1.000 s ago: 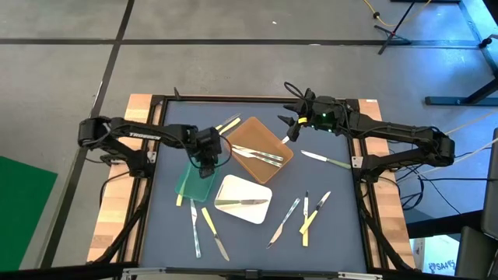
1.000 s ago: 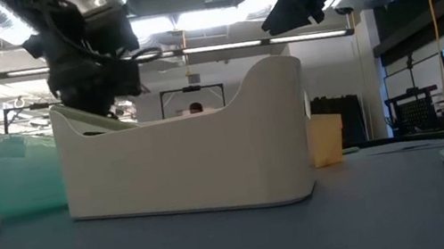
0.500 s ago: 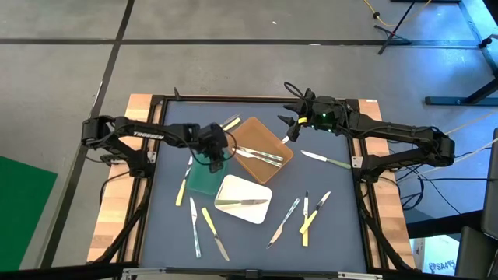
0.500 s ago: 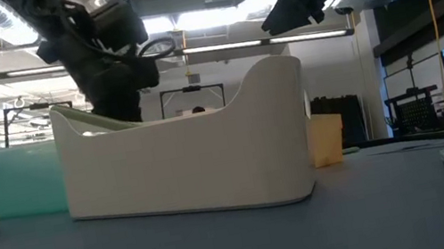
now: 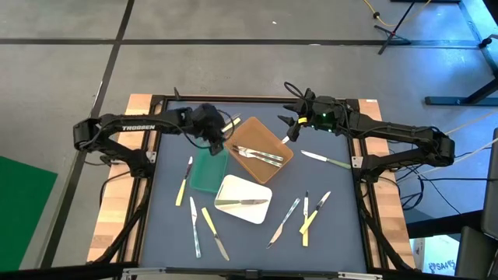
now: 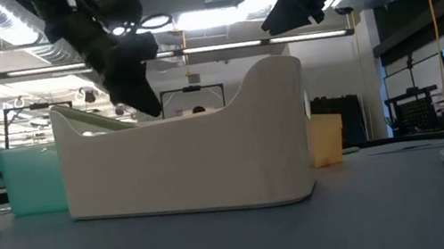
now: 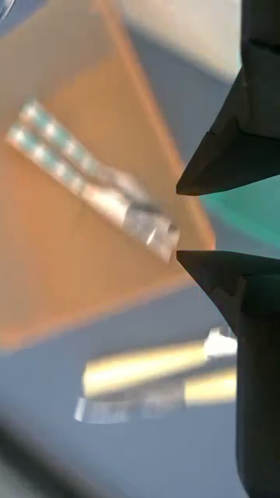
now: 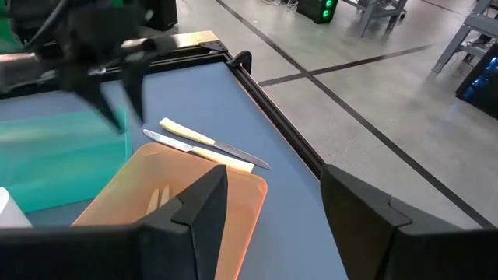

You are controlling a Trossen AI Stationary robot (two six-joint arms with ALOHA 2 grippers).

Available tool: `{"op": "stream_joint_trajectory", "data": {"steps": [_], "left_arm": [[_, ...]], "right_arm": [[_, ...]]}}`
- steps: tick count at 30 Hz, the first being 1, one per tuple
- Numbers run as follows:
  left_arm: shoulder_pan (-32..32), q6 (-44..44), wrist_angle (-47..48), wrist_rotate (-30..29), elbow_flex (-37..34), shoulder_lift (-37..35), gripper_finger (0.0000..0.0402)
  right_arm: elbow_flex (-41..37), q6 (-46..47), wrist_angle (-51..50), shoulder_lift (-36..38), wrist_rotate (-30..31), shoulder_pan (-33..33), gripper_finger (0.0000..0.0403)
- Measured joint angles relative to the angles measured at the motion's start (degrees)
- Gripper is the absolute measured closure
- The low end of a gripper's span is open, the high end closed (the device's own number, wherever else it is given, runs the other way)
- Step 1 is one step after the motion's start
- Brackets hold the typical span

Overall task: Sort silverware by color (type)
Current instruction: Put the yellow table knife into the green bin

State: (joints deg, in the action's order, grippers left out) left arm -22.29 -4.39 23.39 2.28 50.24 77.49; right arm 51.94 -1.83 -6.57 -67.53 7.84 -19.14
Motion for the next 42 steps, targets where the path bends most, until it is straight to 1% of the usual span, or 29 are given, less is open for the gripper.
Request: {"op": "stream_joint_trajectory", "data": {"steps": [4, 6, 8, 11, 18, 20, 26, 29, 38, 42], "left_arm": [[-2.14, 1.65, -0.09, -8.17, 1.49, -0.54, 0.0282], [-2.91, 2.38, -0.01, -10.95, 2.01, -0.57, 0.0282], [-3.61, 3.5, -0.11, -12.26, 2.39, -0.58, 0.0282], [-4.91, 4.81, 0.54, -12.68, 2.42, -0.61, 0.0282], [-9.52, 3.0, 4.65, -11.77, 2.42, -0.61, 0.0282], [-10.7, 2.69, 4.92, -11.66, 2.42, -0.61, 0.0276], [-14.41, 2.48, 5.08, -11.27, 2.42, 0.0, 0.0227], [-16.09, 1.47, 5.11, -9.32, 2.03, 1.07, 0.0211], [-18.12, 3.16, 5.06, -2.28, -0.85, 8.15, 0.0213], [-18.12, 3.48, 5.06, -1.18, -0.92, 12.0, 0.0213]], "right_arm": [[0.01, -0.01, 0.0, 0.0, 0.01, 0.0, 0.0207], [0.01, -0.01, -0.02, 0.0, 0.01, 0.0, 0.0207], [0.01, 0.0, -0.02, 0.0, 0.02, -0.01, 0.0207], [0.0, -0.01, -0.02, 0.0, 0.02, 0.0, 0.0207], [0.01, -0.01, -0.03, 0.0, 0.02, 0.0, 0.0207], [0.02, 0.0, -0.03, 0.0, 0.02, -0.01, 0.0207], [0.01, 0.0, -0.02, 0.0, 0.03, -0.02, 0.0207], [0.0, 0.0, -0.04, 0.0, 0.02, -0.01, 0.0207], [0.01, 0.0, -0.04, 0.0, 0.02, -0.01, 0.0207], [0.0, 0.0, -0.04, 0.0, 0.02, 0.0, 0.0207]]}}
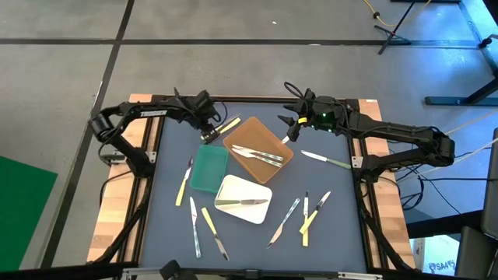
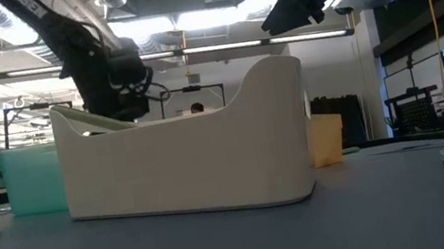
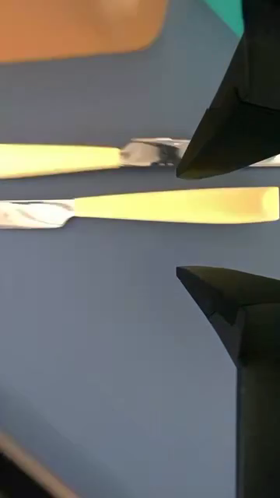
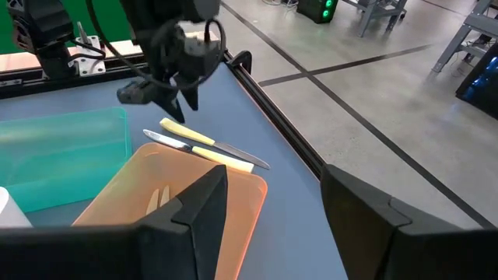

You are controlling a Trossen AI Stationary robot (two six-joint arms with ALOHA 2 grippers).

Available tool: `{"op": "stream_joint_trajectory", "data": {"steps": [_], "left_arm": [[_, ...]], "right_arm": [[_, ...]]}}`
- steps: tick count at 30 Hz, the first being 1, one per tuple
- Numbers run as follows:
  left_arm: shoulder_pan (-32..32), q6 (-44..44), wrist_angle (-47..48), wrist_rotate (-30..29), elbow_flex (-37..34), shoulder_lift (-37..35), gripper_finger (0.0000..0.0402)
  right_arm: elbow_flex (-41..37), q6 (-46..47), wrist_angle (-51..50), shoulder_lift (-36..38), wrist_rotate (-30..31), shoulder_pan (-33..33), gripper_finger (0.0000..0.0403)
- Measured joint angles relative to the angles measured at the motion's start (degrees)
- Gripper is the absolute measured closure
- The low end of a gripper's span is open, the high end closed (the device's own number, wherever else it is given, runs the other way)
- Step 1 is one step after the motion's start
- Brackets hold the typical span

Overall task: Sort silverware by color (type)
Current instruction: Put the yellow table knife into the green bin

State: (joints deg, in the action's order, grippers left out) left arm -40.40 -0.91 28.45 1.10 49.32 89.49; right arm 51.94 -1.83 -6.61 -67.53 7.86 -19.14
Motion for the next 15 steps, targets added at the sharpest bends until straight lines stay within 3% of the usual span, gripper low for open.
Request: {"op": "stream_joint_trajectory", "data": {"steps": [8, 15], "left_arm": [[0.02, 2.08, 0.04, -0.04, 0.0, 5.47, 0.0213], [0.09, 3.13, -0.02, -1.66, 0.04, 6.04, 0.0214]], "right_arm": [[0.0, 0.0, 0.01, 0.0, 0.0, 0.0, 0.0207], [0.0, 0.0, 0.0, 0.0, 0.0, -0.02, 0.0207]]}}
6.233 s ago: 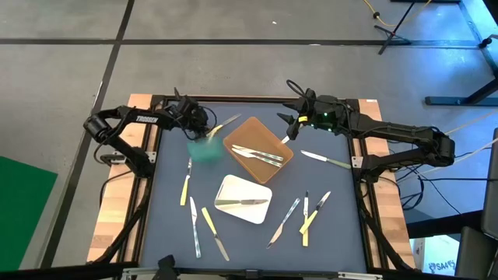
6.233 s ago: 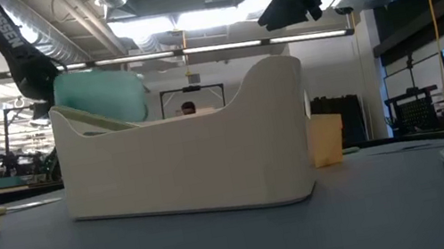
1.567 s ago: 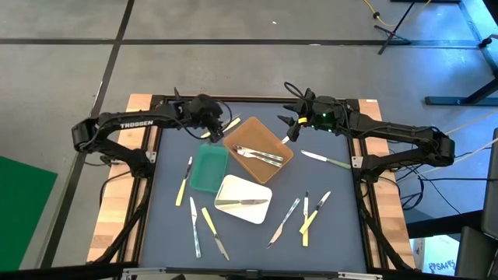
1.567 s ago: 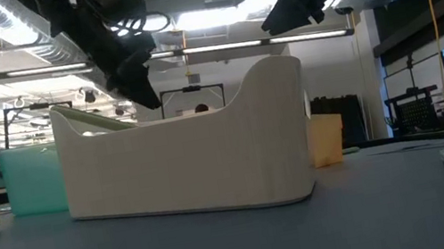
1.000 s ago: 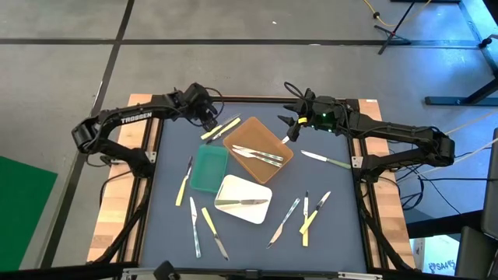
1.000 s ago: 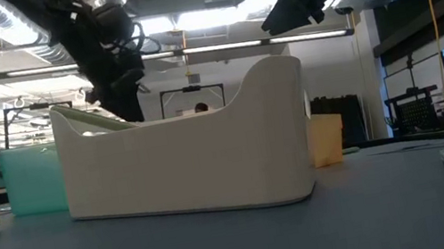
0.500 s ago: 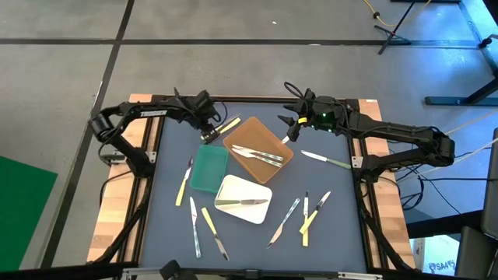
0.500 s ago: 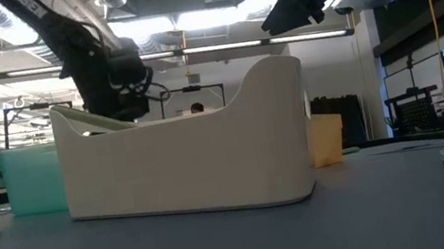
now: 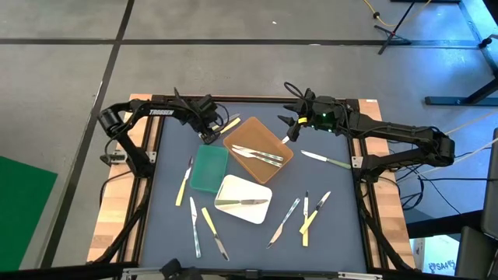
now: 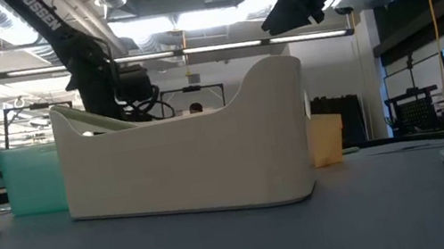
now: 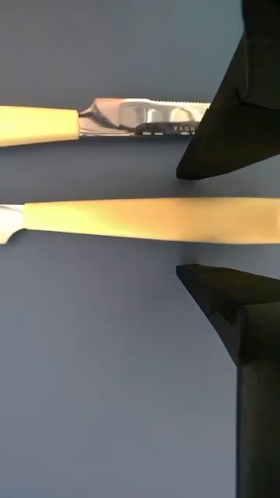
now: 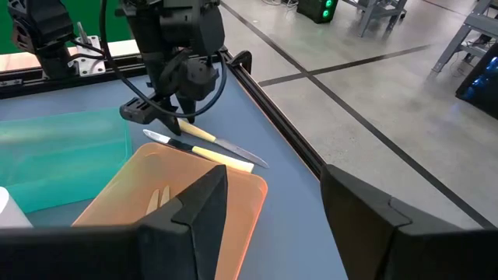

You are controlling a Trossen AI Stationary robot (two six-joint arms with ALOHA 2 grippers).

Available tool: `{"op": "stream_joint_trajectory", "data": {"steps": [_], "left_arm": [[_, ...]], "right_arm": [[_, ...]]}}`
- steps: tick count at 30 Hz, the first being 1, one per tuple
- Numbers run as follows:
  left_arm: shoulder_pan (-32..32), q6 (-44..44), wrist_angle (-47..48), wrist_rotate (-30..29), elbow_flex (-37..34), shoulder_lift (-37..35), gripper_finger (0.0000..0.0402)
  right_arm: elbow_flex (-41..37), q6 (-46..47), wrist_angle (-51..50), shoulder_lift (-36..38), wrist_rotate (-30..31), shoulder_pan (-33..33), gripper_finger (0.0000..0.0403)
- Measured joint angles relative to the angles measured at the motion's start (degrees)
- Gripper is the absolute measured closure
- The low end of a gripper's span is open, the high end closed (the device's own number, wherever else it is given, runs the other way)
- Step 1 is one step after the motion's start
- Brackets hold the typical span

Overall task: Sort silverware by color (type)
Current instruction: Put the yellow table knife into the green bin

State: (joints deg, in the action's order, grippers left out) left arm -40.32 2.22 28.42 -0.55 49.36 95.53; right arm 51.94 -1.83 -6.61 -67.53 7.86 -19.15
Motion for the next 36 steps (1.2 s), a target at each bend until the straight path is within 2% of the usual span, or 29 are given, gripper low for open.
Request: {"op": "stream_joint_trajectory", "data": {"steps": [7, 20, 36], "left_arm": [[-0.02, 0.02, 0.1, -1.21, 0.0, 0.0, 0.0225], [-0.04, -0.03, 0.37, -1.51, 0.05, 0.0, 0.0334], [-0.13, -0.05, 0.93, -2.82, 0.05, -1.22, 0.0337]], "right_arm": [[0.0, 0.0, 0.0, 0.0, 0.0, 0.01, 0.0207], [0.01, 0.01, 0.0, 0.0, 0.0, 0.01, 0.0207], [0.02, 0.02, -0.02, 0.0, 0.0, 0.0, 0.0207]]}}
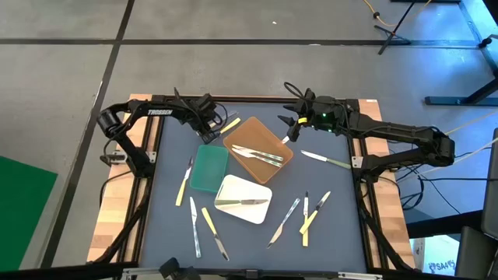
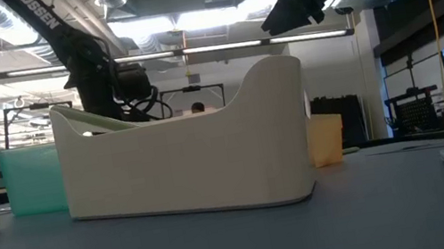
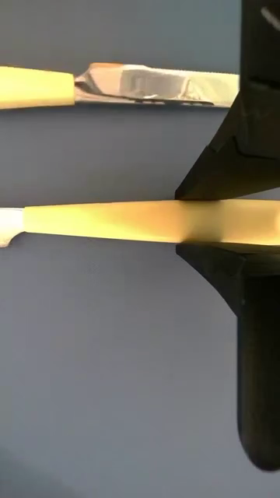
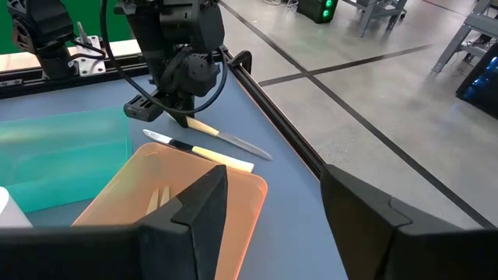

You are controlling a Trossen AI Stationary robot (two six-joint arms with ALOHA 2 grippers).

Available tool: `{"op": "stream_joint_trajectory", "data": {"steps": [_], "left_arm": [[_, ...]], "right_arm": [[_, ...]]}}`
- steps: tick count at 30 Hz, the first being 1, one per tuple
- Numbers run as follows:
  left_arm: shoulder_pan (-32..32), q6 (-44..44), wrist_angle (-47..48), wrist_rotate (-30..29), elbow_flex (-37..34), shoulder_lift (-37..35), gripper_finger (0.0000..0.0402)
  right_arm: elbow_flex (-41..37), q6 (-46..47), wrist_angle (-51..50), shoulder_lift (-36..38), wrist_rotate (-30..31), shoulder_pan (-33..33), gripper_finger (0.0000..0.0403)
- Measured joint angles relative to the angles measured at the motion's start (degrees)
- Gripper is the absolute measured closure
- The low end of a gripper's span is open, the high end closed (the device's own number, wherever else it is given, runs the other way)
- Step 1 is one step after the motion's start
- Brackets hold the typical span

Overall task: Sort silverware by color (type)
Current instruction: Put the yellow table knife into the green bin

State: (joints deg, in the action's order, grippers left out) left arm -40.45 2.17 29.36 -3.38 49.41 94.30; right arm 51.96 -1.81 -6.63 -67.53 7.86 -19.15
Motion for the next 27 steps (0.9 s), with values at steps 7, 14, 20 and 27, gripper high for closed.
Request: {"op": "stream_joint_trajectory", "data": {"steps": [7, 14, 20, 27], "left_arm": [[0.05, 1.32, 0.25, -5.2, 1.39, -4.89, 0.0337], [0.28, -0.32, 1.64, -4.3, 3.24, -11.58, 0.0337], [3.18, -11.37, 8.96, 0.07, 3.8, -16.94, 0.0337], [9.76, -25.56, 20.58, 8.86, 3.8, -21.55, 0.0337]], "right_arm": [[0.0, -0.02, 0.0, 0.0, 0.0, 0.02, 0.0207], [-0.01, -0.01, 0.0, 0.02, 0.0, 0.02, 0.0207], [-0.02, -0.01, 0.0, 0.02, 0.0, 0.02, 0.0207], [-0.02, 0.0, 0.0, 0.02, 0.0, 0.02, 0.0207]]}}
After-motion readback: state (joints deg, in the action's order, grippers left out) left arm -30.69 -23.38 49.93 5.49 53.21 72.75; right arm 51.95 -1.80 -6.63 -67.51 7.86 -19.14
